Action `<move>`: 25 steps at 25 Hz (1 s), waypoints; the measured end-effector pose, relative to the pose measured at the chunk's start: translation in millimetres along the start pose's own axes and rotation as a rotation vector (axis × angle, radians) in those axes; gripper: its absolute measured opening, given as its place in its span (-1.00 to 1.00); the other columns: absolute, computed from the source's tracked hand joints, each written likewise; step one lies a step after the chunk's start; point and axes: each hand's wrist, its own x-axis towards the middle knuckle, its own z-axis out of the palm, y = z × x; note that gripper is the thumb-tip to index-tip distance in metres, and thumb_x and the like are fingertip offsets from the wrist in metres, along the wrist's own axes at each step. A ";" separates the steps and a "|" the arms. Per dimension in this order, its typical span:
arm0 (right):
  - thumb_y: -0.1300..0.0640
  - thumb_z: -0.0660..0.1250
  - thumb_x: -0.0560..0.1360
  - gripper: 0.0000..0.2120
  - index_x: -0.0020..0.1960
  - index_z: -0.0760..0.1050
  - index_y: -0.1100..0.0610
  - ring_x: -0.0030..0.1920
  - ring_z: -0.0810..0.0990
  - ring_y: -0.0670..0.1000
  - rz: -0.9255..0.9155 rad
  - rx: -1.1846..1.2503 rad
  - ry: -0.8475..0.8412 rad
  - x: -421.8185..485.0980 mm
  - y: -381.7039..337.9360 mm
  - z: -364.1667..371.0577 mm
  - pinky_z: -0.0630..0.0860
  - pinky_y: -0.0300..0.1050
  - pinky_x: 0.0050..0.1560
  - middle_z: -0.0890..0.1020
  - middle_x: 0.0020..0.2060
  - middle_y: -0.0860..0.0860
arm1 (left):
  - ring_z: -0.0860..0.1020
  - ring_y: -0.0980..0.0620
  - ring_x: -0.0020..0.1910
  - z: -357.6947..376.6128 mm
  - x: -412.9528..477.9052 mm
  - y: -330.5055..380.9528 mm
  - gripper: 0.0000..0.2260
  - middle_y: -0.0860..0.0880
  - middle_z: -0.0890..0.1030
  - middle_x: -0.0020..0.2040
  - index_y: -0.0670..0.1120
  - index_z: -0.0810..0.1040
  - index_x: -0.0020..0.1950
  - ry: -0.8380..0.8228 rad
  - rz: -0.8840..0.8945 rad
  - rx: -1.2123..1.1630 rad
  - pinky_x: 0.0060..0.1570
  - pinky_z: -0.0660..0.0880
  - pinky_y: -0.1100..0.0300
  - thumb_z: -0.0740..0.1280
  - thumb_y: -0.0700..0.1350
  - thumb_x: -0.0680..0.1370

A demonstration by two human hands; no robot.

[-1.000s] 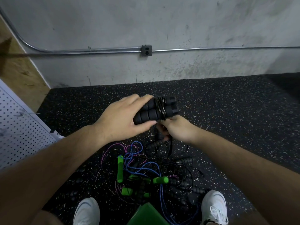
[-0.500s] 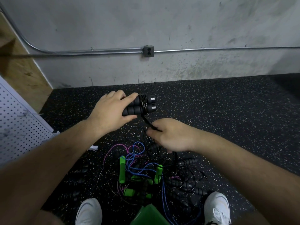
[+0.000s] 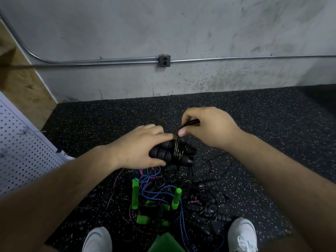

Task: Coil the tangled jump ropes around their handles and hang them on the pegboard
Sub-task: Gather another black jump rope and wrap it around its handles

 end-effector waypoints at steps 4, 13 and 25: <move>0.09 0.46 0.51 -0.94 -0.13 0.61 0.00 -0.14 0.61 -0.06 -0.002 0.559 -0.098 6.1 30.7 14.8 0.58 0.01 0.00 0.67 -0.18 -0.07 | 0.38 0.18 0.12 -15.0 -3.5 18.6 -0.39 0.18 0.44 0.07 0.14 0.39 0.43 0.078 0.004 -0.179 0.20 0.31 0.28 0.52 0.13 0.42; -0.04 0.05 0.71 -0.69 0.08 0.52 0.07 -0.44 0.46 -0.08 0.200 0.609 -0.377 -15.5 -12.2 69.2 0.42 -0.23 -0.40 0.53 -0.34 0.04 | 0.42 0.05 0.24 -15.6 -2.0 -0.7 -0.32 0.08 0.45 0.18 0.07 0.30 0.53 0.275 -0.249 -0.133 0.32 0.40 0.03 0.47 0.11 0.47; -0.04 0.15 0.67 -0.75 -0.12 0.44 0.02 -0.27 0.53 -0.02 -0.067 -0.039 -0.253 -25.6 -55.0 10.7 0.37 -0.12 -0.30 0.53 -0.27 -0.09 | 0.36 0.01 0.14 -1.6 -5.0 -42.1 -0.29 0.05 0.38 0.07 0.14 0.27 0.57 0.153 -0.377 0.011 0.26 0.39 0.02 0.49 0.05 0.47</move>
